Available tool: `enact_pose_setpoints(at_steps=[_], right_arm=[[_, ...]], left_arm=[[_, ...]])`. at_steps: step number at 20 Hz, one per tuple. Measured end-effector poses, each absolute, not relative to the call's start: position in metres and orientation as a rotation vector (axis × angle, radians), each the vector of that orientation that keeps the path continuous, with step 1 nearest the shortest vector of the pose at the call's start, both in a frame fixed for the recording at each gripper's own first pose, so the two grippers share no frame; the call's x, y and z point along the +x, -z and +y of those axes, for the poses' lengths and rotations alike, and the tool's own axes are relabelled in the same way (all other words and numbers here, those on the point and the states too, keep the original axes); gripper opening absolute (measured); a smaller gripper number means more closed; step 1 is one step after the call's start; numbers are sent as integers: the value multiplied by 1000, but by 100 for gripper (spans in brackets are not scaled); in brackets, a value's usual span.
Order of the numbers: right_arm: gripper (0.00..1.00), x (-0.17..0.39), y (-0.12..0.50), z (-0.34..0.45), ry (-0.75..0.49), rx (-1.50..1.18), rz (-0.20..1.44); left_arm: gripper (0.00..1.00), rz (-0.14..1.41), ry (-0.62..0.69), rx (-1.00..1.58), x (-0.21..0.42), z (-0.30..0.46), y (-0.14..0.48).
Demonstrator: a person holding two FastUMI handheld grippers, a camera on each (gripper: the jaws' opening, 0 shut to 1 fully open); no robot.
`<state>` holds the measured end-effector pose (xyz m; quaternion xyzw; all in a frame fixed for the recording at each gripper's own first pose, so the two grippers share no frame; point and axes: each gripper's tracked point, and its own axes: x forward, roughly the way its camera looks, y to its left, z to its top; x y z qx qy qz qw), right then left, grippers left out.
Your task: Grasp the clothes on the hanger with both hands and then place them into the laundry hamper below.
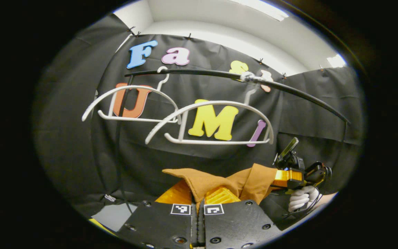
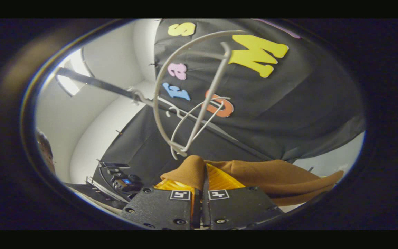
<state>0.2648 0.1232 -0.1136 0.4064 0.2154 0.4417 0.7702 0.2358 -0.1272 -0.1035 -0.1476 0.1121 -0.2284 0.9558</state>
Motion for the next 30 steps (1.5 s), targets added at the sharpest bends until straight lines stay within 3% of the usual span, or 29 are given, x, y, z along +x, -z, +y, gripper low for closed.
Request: enact_pose_setpoints(at_steps=[3,6,8,9,11,12,13,14,18,21,22,23,25,26,27,30], right_arm=[[5,230,124,150,-977,796,495],[5,213,169,155,-903,698,562],[5,203,217,150,-818,608,638],[5,201,241,145,-778,569,672],[5,193,284,138,-702,532,749],[5,188,307,135,-670,509,791],[5,179,328,134,-634,482,827],[5,174,350,131,-597,457,864],[5,165,431,111,-436,458,1014],[5,150,488,98,-316,443,1133],[6,146,505,94,-283,432,1166],[5,139,520,92,-262,421,1182],[6,135,530,86,-214,392,1209],[7,134,531,81,-197,377,1212],[7,135,533,77,-186,362,1209],[9,139,532,69,-172,300,1184]], left_arm=[[0,230,513,-319,216,-147,103],[0,303,531,-341,192,-153,142],[5,391,536,-343,176,-155,187],[0,438,539,-360,167,-157,209],[5,527,541,-388,151,-162,253],[0,567,538,-397,143,-163,274],[5,609,536,-406,132,-163,294],[0,652,529,-408,124,-162,314],[0,826,496,-421,104,-172,391],[0,940,471,-402,80,-182,430],[5,978,461,-398,73,-185,439],[0,1014,443,-391,71,-186,443],[5,1076,422,-366,60,-186,455],[1,1089,419,-347,57,-186,458],[5,1088,417,-332,54,-184,459],[0,1090,362,-272,53,-174,459]])
